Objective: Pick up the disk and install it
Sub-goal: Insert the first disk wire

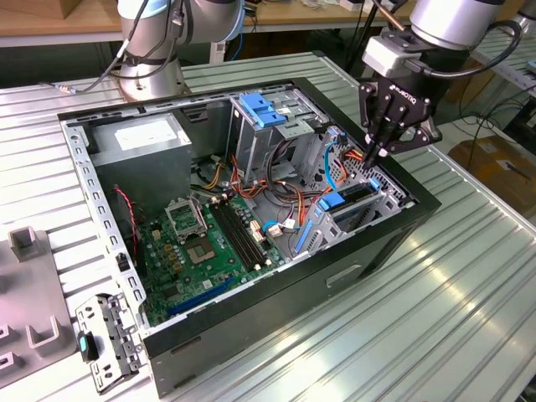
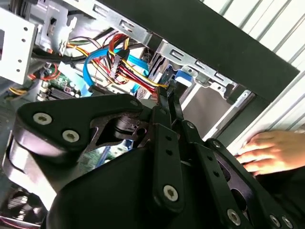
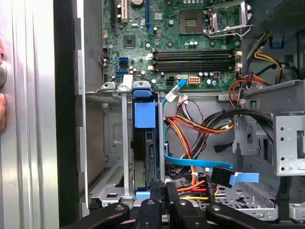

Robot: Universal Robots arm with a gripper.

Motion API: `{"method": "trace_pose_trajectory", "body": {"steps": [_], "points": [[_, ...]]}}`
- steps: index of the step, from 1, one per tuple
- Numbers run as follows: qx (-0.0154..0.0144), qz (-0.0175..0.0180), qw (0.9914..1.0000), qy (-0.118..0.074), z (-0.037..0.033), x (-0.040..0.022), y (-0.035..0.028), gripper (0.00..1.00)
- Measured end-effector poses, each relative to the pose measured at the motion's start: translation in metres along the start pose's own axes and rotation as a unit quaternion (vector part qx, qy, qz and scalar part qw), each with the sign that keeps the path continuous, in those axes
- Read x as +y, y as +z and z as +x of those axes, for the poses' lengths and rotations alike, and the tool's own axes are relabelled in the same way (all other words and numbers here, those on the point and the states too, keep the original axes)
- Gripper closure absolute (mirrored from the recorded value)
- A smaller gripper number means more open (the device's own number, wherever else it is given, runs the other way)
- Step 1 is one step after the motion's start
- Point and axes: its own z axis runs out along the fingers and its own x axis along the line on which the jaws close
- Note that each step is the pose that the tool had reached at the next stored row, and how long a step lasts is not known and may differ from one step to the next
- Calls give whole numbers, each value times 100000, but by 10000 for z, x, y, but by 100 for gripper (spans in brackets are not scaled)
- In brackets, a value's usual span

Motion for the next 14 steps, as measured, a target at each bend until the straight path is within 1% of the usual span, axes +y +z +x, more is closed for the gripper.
{"method": "trace_pose_trajectory", "body": {"steps": [2, 4, 6, 7, 9, 10, 14], "points": [[-18, -71, 99984, 1776, 0, 0, 1, 84], [-35, -136, 99942, 3414, 0, 0, 3, 84], [-61, -234, 99829, 5837, 0, 0, 7, 84], [-76, -285, 99746, 7118, 0, 0, 9, 84], [-96, -342, 99632, 8558, 0, 0, 11, 84], [-102, -356, 99610, 8812, 0, 0, 11, 84], [-100, -356, 99608, 8840, 0, 0, 11, 84]]}}
